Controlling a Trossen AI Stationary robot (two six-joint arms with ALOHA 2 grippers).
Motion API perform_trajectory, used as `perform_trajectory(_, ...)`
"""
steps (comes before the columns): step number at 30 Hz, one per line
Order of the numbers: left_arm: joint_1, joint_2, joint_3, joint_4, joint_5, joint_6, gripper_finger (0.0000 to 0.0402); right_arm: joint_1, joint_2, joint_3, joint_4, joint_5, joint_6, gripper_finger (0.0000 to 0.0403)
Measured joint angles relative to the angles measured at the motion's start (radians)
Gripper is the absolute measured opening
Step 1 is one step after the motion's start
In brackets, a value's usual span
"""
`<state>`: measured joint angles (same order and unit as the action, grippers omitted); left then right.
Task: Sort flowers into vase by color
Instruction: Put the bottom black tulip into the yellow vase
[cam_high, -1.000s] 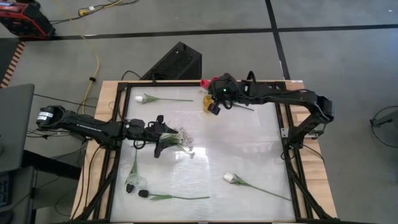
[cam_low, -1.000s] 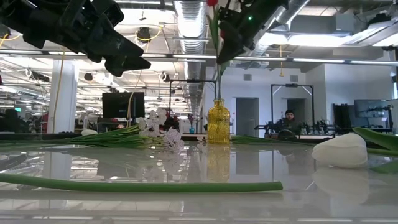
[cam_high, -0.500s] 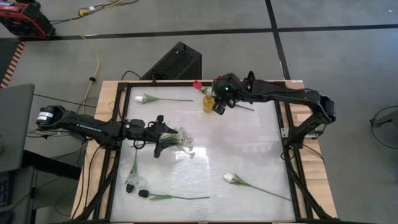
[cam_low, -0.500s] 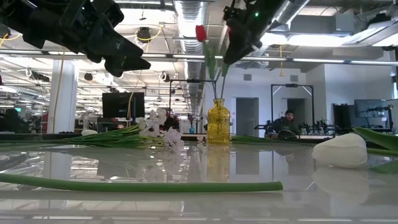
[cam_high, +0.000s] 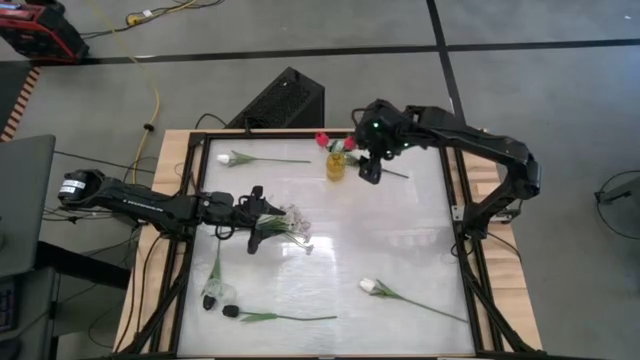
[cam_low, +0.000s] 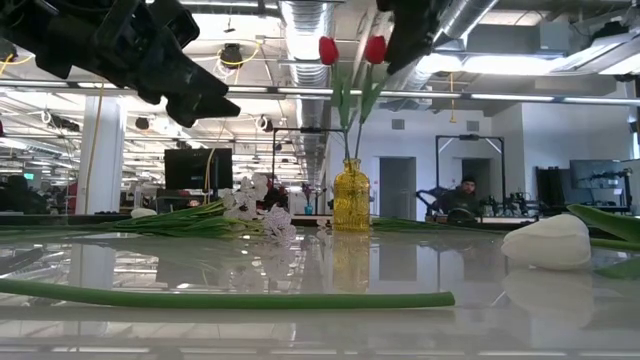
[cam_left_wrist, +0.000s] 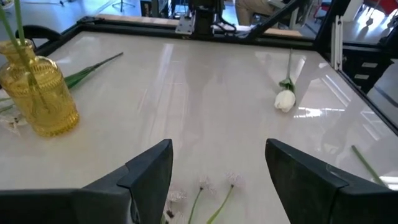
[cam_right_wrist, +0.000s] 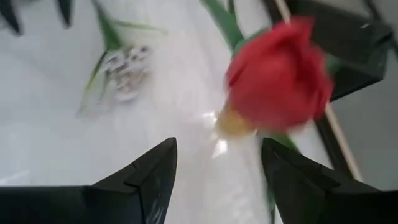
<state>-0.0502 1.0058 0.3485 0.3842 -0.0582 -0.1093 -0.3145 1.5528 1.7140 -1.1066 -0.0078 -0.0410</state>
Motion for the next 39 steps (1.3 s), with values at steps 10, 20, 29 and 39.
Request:
perform_trajectory(10, 0.0, -0.004, 0.0, -0.177, -0.002, -0.033, 0.0245, 0.127, -0.002, 0.016, -0.235, -0.024, 0.15, 0.026)
perform_trajectory(20, -0.048, -0.026, 0.135, -0.547, 0.087, -0.066, 0.0245, 0.371, -0.01, -0.171, -0.115, -0.02, 0.297, 0.026)
perform_trajectory(29, -0.081, -0.025, 0.18, -0.569, -0.006, -0.008, 0.0245, 0.61, 0.005, -0.296, 0.3, -0.011, 0.366, 0.026)
perform_trajectory(39, -0.098, -0.025, 0.18, -0.542, -0.04, -0.03, 0.0245, 0.729, 0.203, -0.295, 0.723, 0.093, 0.347, 0.026)
